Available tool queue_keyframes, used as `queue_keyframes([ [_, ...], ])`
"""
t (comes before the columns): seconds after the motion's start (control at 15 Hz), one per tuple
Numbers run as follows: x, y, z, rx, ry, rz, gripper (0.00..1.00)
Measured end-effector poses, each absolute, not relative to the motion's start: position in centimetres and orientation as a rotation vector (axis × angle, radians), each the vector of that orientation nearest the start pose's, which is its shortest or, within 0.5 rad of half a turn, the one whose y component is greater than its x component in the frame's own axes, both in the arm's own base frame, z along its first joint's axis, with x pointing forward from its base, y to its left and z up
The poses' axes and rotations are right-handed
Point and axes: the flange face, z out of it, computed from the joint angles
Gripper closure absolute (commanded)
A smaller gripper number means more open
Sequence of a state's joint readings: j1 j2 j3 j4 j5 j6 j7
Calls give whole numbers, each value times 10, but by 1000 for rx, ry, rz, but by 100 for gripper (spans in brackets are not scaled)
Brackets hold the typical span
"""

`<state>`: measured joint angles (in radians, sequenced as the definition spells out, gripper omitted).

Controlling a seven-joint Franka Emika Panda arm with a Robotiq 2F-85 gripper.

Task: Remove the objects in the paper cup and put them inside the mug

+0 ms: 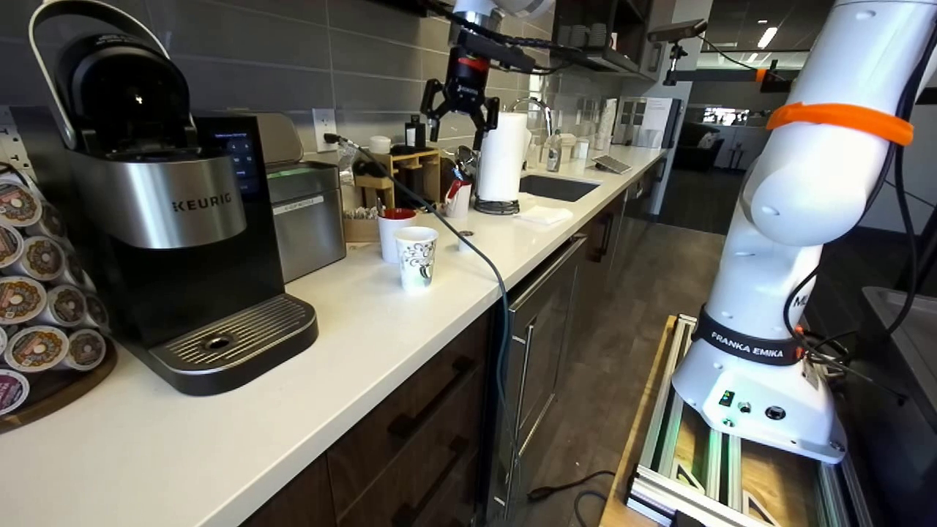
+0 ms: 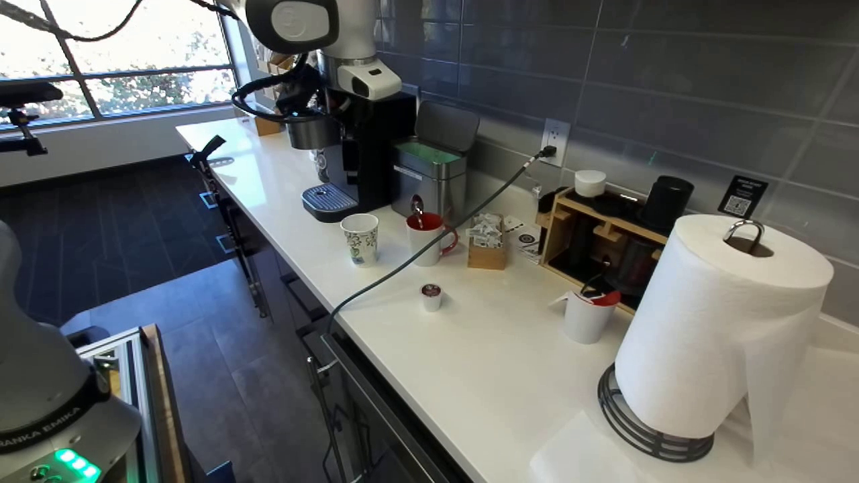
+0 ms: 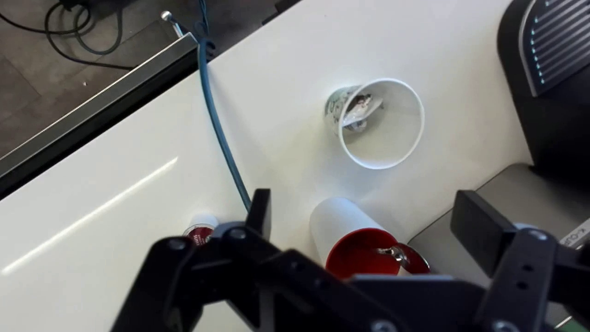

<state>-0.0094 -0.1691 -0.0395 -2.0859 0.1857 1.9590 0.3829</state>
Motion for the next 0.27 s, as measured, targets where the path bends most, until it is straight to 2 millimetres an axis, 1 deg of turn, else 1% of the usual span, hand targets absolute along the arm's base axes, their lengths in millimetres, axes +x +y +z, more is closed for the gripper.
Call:
queue_keyframes([
  [0.2,482,-47,516,-2895,491,-7,0],
  [0.27,475,-56,519,-2893,440,-11,0],
])
